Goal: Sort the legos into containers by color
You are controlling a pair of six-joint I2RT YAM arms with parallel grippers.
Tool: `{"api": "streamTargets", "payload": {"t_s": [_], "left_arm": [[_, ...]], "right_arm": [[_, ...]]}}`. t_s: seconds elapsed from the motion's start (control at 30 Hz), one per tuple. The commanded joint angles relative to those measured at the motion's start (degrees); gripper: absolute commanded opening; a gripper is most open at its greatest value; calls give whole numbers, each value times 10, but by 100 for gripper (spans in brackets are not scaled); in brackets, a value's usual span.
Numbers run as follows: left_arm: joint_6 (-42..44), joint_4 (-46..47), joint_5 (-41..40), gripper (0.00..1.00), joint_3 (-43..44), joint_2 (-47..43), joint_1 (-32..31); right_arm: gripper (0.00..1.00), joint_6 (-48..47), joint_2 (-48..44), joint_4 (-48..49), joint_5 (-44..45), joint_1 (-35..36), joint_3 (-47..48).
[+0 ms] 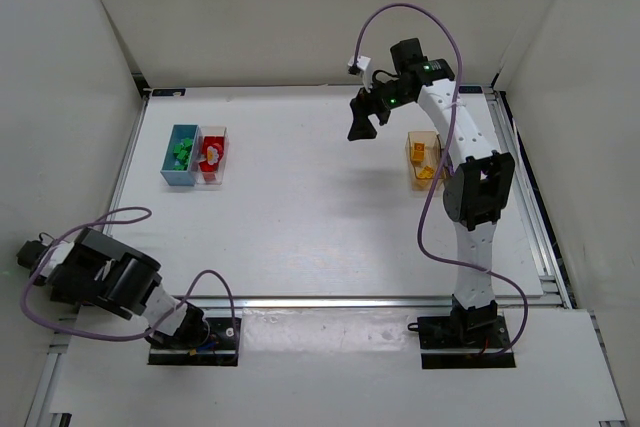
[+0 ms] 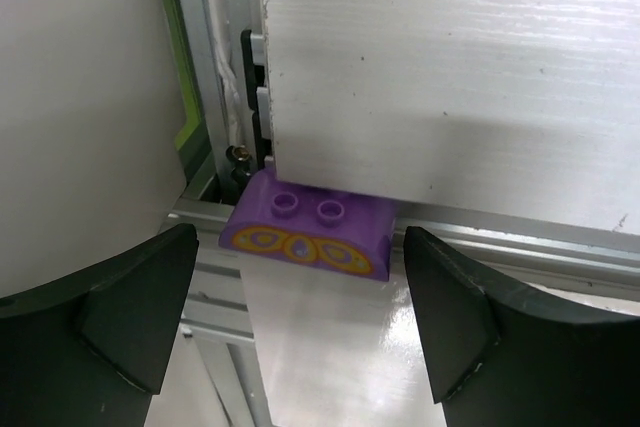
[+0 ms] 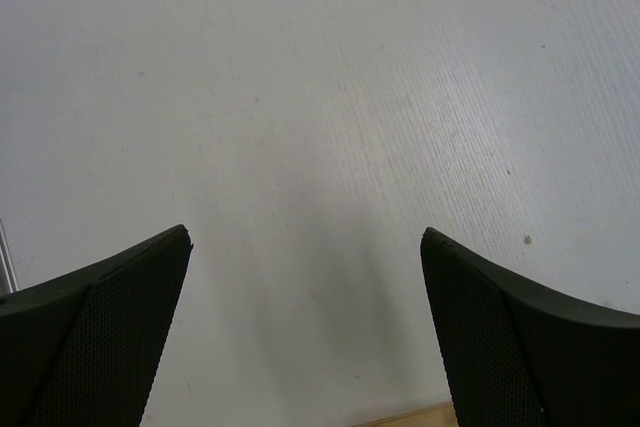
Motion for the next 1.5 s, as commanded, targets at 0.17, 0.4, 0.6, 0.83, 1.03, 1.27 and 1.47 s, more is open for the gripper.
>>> {"api": "streamTargets", "payload": {"t_s": [0.17, 0.4, 0.6, 0.83, 1.03, 1.27, 1.47], "left_arm": [[-16, -7, 5, 86, 29, 49, 4], [-22, -22, 10, 64, 45, 68, 4], [-17, -28, 15, 35, 39, 53, 4], [-33, -69, 52, 28, 51, -43, 4], [-55, -171, 83, 26, 95, -115, 4], [-40, -307, 137, 25, 155, -196, 1], [-161, -446, 260, 24, 287, -151, -68]], "right_arm": [[99, -8, 6, -14, 5, 7, 29], [99, -9, 8, -19, 8, 10, 33], [99, -8, 9, -17, 8, 15, 33], [99, -6, 5, -11, -1, 15, 20], [99, -3, 0, -3, -13, 18, 6], [99, -6, -1, 8, -23, 19, 3], [99, 1, -11, 32, -28, 17, -20]]}}
